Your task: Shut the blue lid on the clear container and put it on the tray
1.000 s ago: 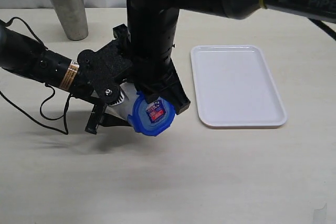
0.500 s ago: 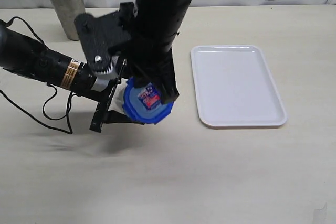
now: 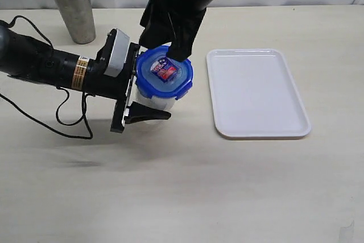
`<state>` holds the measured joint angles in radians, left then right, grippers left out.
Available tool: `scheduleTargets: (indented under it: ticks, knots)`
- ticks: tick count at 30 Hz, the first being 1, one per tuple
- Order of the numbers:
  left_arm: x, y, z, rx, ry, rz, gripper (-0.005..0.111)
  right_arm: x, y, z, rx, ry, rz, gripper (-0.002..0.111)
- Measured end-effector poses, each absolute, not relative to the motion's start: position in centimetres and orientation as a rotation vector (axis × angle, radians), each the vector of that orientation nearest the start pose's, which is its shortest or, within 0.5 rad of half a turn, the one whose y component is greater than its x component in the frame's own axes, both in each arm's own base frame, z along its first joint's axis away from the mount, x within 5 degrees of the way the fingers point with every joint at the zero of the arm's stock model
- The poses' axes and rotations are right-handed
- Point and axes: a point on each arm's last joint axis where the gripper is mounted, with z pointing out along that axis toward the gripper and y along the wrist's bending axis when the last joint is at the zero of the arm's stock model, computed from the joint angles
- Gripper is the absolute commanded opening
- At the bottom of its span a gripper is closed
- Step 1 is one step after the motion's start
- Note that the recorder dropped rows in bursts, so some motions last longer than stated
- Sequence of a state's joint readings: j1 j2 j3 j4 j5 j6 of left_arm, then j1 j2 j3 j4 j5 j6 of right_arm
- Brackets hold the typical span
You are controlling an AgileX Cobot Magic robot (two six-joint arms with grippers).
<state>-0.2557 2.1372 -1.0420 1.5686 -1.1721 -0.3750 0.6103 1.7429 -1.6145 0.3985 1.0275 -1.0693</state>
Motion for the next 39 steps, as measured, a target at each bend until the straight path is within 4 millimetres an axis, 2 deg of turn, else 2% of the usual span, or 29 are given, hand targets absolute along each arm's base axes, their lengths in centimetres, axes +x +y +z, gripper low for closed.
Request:
scheduleTargets:
  ticks: [5, 9, 14, 21, 25, 32, 39]
  knots:
    - [32.7, -17.2, 11.3, 1.49, 1.336, -0.964, 0.0, 29.2, 23.9, 34.5, -1.707, 1.842, 0.358, 0.027]
    - [33.0, -17.2, 11.5, 1.393, 1.414, -1.008, 0.0, 29.0, 23.5, 36.0, -1.573, 1.867, 0.345, 0.006]
    - [33.5, -17.2, 11.6, 1.257, 1.529, -1.067, 0.0, 28.6, 22.9, 38.0, -1.442, 1.848, 0.336, 0.005]
    - [33.8, -17.2, 11.5, 1.217, 1.575, -1.052, 0.0, 27.6, 21.5, 39.4, -1.199, 1.733, 0.291, 0.005]
    - [33.8, -17.2, 11.5, 1.214, 1.58, -1.049, 0.0, 25.9, 19.3, 39.0, -1.033, 1.629, 0.23, 0.005]
    - [33.8, -17.2, 11.5, 1.211, 1.581, -1.049, 0.0, 20.7, 14.5, 37.9, -0.832, 1.49, 0.165, 0.005]
    - [33.8, -17.2, 11.5, 1.206, 1.581, -1.049, 0.0, 15.5, 10.1, 38.9, -0.568, 1.33, 0.237, 0.005]
